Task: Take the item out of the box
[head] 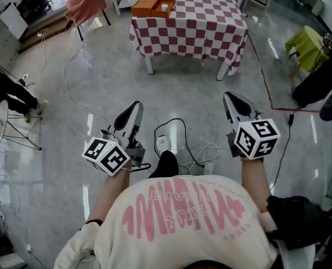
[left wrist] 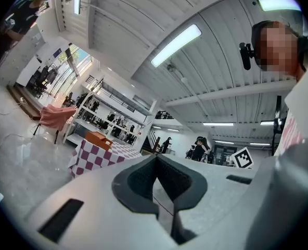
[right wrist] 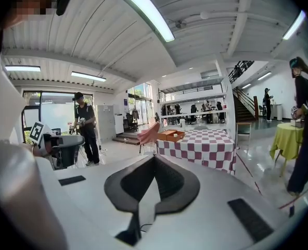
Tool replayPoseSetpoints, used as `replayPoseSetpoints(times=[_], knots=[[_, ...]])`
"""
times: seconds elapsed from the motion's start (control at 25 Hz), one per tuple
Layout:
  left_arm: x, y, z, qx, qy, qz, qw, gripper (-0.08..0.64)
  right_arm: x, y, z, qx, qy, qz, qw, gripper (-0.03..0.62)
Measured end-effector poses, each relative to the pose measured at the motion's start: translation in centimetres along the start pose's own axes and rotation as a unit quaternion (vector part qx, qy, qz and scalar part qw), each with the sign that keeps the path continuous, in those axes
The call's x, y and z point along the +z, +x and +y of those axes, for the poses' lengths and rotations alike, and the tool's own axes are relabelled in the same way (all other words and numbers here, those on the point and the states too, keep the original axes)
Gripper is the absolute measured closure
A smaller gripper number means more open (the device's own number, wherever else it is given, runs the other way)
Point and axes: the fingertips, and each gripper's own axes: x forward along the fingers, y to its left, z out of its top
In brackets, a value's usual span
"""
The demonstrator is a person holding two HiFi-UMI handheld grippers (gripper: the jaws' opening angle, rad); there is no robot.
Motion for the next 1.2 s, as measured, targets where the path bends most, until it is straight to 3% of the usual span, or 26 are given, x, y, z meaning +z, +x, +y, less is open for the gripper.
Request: replayPoseSetpoints(times=[0.56,0.88,1.2], knots=[[8.3,11.1,9.5,-0.034,0.020,-0.032,0.9987,0.552,8.3,13.7,-3.4,-0.003,-0.017,-0.028,0.999,0.588],[13.1,16.6,16.9,-0.053,0.027,-0.017,0.9981,0.552,13.9,23.7,-3.9,0.004,-0.029,-0.054,0.998,0.588],[14.6,19.7,22.3,-0.044,0.019,-0.016,0.9987,0.552,14.8,29.3,-4.4,0.000,-0.031,-0.047,0.998,0.588]])
